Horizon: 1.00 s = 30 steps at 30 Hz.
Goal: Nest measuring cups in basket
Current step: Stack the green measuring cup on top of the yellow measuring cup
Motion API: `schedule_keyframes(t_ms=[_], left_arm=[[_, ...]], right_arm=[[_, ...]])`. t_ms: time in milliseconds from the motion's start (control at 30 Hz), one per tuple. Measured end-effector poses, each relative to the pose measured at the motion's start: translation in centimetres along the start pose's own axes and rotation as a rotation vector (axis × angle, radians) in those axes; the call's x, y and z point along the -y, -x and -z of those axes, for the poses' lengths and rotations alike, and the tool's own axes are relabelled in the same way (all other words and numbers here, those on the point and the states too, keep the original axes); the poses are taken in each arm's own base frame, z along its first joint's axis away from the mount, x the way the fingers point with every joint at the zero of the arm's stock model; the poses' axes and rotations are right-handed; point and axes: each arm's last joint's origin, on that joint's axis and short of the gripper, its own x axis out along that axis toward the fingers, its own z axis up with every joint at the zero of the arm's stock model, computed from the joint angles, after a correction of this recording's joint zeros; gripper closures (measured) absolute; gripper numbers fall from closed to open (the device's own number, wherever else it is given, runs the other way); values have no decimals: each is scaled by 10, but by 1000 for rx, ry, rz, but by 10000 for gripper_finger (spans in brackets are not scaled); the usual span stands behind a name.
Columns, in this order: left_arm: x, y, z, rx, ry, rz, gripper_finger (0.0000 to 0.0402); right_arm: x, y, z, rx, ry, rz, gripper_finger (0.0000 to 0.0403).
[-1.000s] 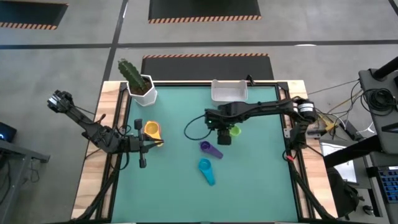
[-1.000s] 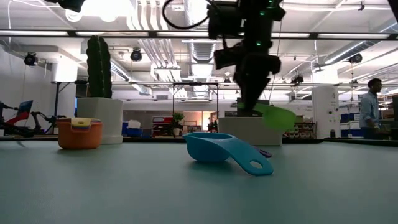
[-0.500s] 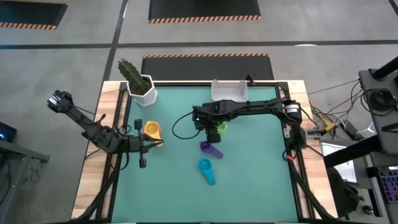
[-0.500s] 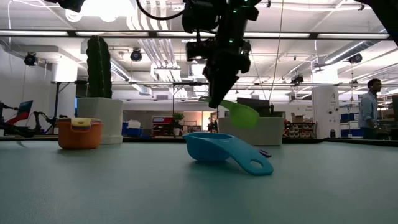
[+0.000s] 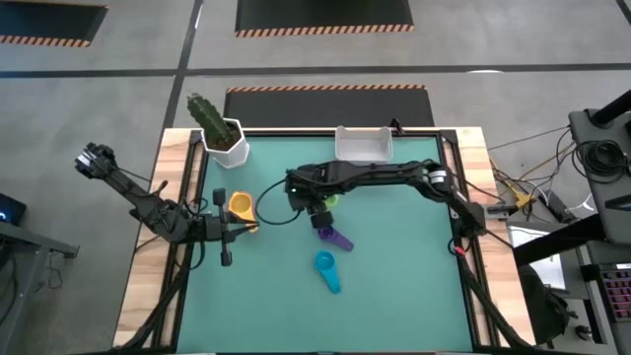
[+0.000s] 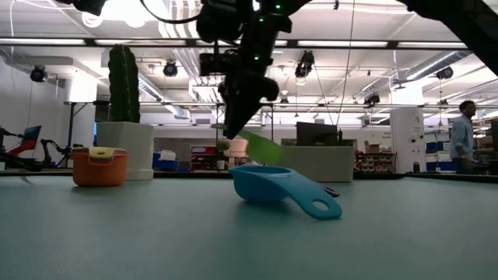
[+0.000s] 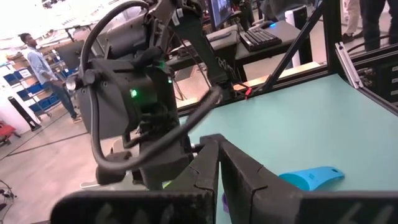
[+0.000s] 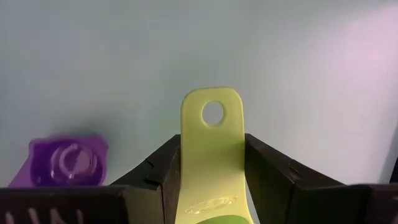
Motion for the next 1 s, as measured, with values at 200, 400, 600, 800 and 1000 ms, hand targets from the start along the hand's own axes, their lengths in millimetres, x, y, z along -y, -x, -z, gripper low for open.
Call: schedule_keyframes(t_ms=[200,400,600,800,1000], left_arm=[[0,0,0,-2,-5,2,402],[0,0,0,-2,-6,3,402],[0,0,0,-1,-6,3,402],[0,0,0,-2,-6,0,402],[0,0,0,-2,-6,1,402]], right_arm=[[-6,-15,-15,15,118,-1,264],[-14,-21,-24,35,227,0,264],[-25,-24,-35,105,299,19,264],[-37,-31,-43,138,350,26,264],[-48,-47,-44,116,421,14,264]])
